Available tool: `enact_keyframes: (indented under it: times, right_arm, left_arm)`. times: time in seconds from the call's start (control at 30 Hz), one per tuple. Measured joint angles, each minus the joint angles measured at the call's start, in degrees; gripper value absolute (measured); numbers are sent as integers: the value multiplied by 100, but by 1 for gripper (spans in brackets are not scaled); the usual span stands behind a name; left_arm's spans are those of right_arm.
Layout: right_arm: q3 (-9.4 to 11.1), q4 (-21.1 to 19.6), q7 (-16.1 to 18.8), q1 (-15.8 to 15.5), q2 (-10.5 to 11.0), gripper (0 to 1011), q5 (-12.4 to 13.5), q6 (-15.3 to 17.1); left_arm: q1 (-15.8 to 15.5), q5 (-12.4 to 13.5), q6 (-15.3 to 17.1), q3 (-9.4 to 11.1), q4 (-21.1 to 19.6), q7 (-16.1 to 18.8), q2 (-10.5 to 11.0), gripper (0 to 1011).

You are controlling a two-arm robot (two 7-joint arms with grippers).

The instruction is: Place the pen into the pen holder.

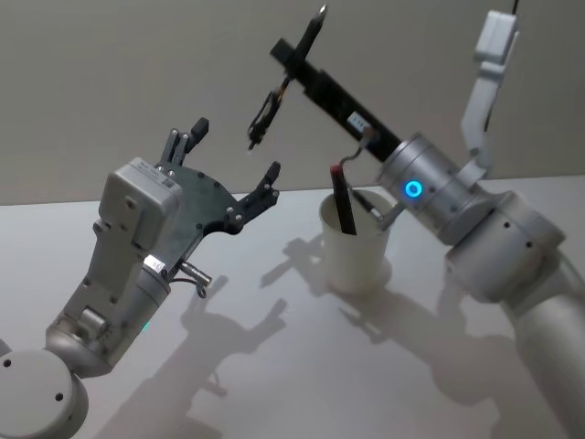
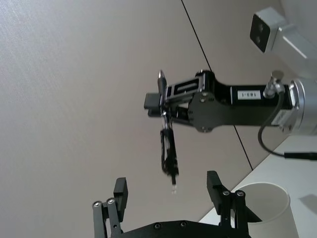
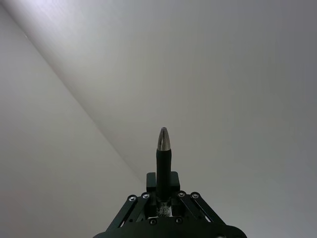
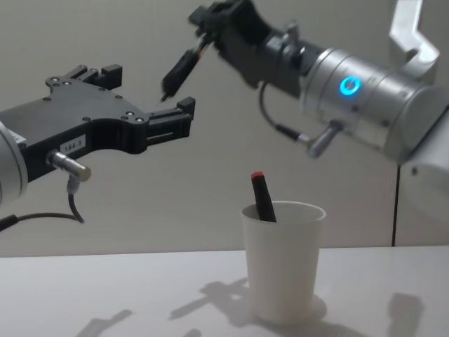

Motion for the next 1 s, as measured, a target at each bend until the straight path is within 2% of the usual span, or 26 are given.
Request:
enact_keyframes:
  times: [0.03, 0.23, 0.47, 0.67, 0.77, 0.9, 1.0]
  right_arm:
    - [19, -24, -1, 6, 20, 131, -19, -13]
    - [228, -325, -60, 17, 266, 131, -258, -124]
    - [498, -825, -153, -148, 690, 131, -502, -128]
    - [558, -1071, -158, -322, 876, 131, -626, -120]
    - [546, -1168, -142, -424, 933, 131, -688, -119]
    - [514, -1207, -120, -480, 949, 131, -743, -119]
    - [483, -1232, -97, -514, 954, 131, -813, -122]
  left_arm:
    - [0, 0, 0, 0, 0, 0, 0, 1001]
    - [-15, 18, 29, -24, -1, -2, 15, 1001]
    - [-50, 114, 224, -120, -71, 75, 101, 1001]
    - [17, 218, 506, -294, -293, 190, 341, 1001]
    - [145, 235, 634, -419, -477, 271, 545, 1001]
    - [302, 235, 765, -565, -685, 364, 763, 1001]
    - [359, 235, 804, -609, -753, 384, 814, 1001]
